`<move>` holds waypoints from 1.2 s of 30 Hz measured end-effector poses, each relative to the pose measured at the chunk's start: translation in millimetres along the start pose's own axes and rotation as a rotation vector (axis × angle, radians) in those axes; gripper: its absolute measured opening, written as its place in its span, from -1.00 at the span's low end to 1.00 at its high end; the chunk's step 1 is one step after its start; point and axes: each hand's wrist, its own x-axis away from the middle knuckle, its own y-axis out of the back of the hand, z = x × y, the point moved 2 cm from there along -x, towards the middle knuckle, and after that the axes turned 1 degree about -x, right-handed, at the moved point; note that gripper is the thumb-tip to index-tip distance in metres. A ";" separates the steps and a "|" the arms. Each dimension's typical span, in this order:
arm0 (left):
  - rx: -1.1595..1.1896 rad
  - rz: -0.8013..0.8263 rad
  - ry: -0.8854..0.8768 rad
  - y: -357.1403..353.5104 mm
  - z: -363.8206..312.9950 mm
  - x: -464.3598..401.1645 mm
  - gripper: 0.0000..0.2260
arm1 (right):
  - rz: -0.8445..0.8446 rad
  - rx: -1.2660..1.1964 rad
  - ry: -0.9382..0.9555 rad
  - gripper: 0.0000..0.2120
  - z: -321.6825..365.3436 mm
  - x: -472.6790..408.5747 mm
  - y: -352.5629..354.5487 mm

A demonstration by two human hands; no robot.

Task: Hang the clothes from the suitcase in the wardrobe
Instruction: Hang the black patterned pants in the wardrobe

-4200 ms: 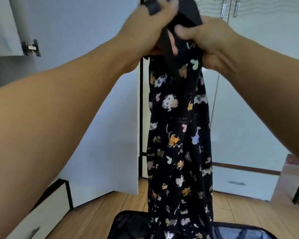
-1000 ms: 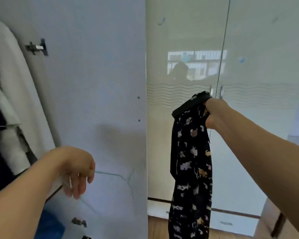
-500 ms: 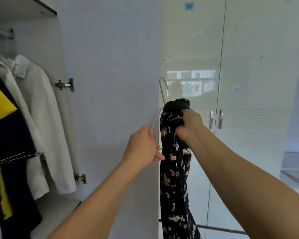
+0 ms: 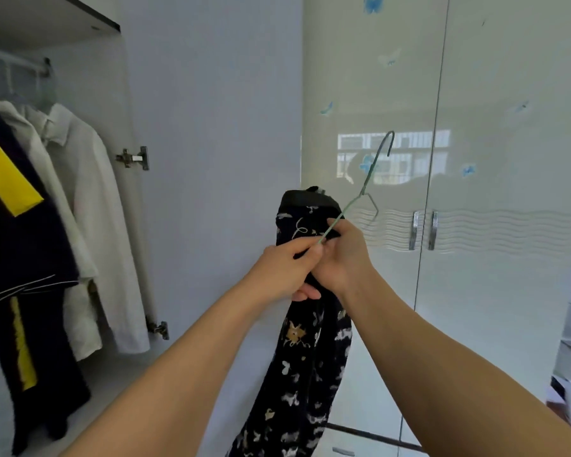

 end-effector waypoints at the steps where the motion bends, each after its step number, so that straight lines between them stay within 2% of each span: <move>1: 0.028 -0.013 0.039 -3.1 -2.1 -0.7 -0.76 | 0.014 -0.012 -0.003 -0.54 -0.5 1.0 -1.1; 2: 0.037 -0.049 0.049 -5.3 -3.5 -2.9 -0.77 | 0.018 -0.030 0.001 -0.53 -0.7 2.1 -2.4; 5: 0.011 -0.255 -0.004 -10.3 -2.5 -10.9 -0.81 | -0.031 -0.087 0.065 -0.69 0.7 3.4 -5.3; 8: -0.027 -0.372 -0.040 -16.1 -1.7 -15.1 -0.81 | -0.086 -0.082 0.140 -0.59 4.6 5.5 -7.9; 10: -0.012 -0.332 0.006 -19.9 -5.6 -16.1 -0.83 | -0.179 0.000 0.168 -0.52 6.7 2.4 -9.6; 14: 0.018 -0.204 0.197 -19.6 -11.7 -14.9 -0.66 | -0.224 0.359 0.136 -0.54 7.6 -8.9 -12.5; 17: 0.028 -0.144 0.175 -16.6 -8.8 -14.2 -0.84 | -0.178 0.684 0.059 -0.46 17.4 -10.5 -5.5; 18: 0.015 -0.145 0.160 -16.0 -8.3 -13.9 -0.92 | -0.137 0.713 0.017 -0.41 22.1 -10.0 -3.0; 20: -0.015 -0.194 0.136 -15.5 -6.0 -14.5 -0.92 | -0.065 0.690 -0.038 -0.35 29.4 -7.2 -0.5; 22: -0.028 -0.248 0.099 -16.0 -6.2 -16.1 -0.86 | -0.054 0.703 -0.013 -0.41 32.9 -6.3 1.8; 25: 0.013 -0.241 0.072 -19.3 -6.7 -18.0 -0.84 | -0.162 0.834 0.111 -0.78 30.7 -8.0 1.4; 26: 0.017 -0.213 0.061 -22.2 -7.6 -17.6 -0.85 | -0.221 0.890 0.141 -0.82 31.2 -9.2 2.8; 29: 0.024 -0.166 0.035 -25.2 -8.0 -18.7 -0.77 | -0.291 0.980 0.175 -0.79 40.9 -11.9 8.8; 32: 0.113 -0.221 0.053 -13.2 -5.6 -19.8 -0.67 | -0.336 1.099 0.232 -0.76 54.0 -13.4 18.0; 36: 0.268 -0.245 0.063 -0.3 -6.0 -21.6 -0.66 | -0.384 1.344 0.274 -0.72 55.5 -12.1 23.5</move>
